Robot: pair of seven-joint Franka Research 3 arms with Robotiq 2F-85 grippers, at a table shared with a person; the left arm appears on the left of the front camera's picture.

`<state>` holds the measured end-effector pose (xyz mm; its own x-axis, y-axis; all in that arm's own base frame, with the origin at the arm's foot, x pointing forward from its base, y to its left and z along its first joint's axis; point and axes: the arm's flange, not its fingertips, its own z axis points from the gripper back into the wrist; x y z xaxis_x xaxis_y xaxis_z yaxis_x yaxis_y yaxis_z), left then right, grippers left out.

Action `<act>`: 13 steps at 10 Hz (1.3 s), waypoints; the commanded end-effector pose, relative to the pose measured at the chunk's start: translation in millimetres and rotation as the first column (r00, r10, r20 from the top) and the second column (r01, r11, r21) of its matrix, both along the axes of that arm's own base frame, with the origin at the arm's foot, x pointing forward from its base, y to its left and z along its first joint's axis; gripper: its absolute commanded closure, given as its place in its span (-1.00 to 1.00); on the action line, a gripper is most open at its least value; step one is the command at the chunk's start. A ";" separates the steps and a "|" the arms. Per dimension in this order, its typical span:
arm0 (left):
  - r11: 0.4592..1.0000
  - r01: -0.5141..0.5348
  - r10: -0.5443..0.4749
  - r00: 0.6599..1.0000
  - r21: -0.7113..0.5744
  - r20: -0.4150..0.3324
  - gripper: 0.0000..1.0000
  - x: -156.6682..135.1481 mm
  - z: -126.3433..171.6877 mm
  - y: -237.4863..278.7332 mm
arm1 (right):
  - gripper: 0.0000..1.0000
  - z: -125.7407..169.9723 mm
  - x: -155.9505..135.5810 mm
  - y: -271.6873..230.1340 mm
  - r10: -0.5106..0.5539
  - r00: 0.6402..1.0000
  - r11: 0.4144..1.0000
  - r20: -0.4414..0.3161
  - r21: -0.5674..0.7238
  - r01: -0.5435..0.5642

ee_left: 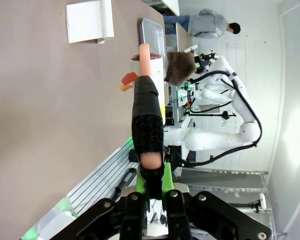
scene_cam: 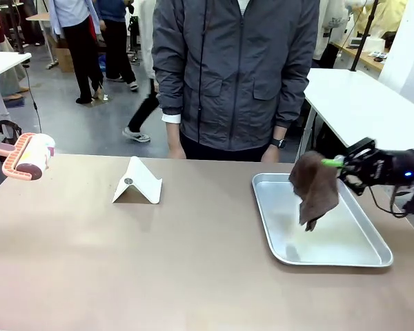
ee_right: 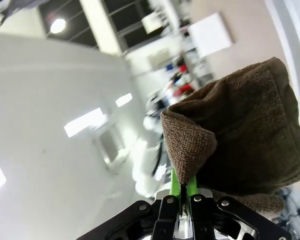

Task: Clean the surface of the table.
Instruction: Clean the area not pointed to by the person.

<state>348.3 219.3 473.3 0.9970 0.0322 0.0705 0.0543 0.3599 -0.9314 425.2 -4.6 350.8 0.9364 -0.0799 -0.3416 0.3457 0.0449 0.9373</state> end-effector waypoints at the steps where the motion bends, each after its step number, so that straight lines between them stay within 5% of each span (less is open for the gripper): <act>1: 1.000 -0.006 0.006 1.000 -0.009 -0.008 0.73 -1.3 5.2 -1.5 | 0.91 -14.7 13.3 22.8 -0.011 0.998 0.993 -0.058 -0.118 0.004; 7: 1.000 -0.006 0.006 1.000 -0.009 -0.008 0.73 -1.3 5.2 -1.5 | 0.91 -88.6 35.1 56.0 -0.029 0.991 0.924 -0.134 -0.382 -0.024; 13: 1.000 -0.006 0.006 1.000 -0.009 -0.008 0.73 -1.3 5.2 -1.5 | 0.91 -80.7 31.6 75.0 0.124 0.990 0.796 0.063 -0.603 -0.061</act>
<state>348.3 219.4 473.1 0.9970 0.0324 0.0701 0.0538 0.3598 -0.9315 461.1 65.1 265.2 0.9549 -0.1749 -0.2399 0.2968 0.5850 0.7548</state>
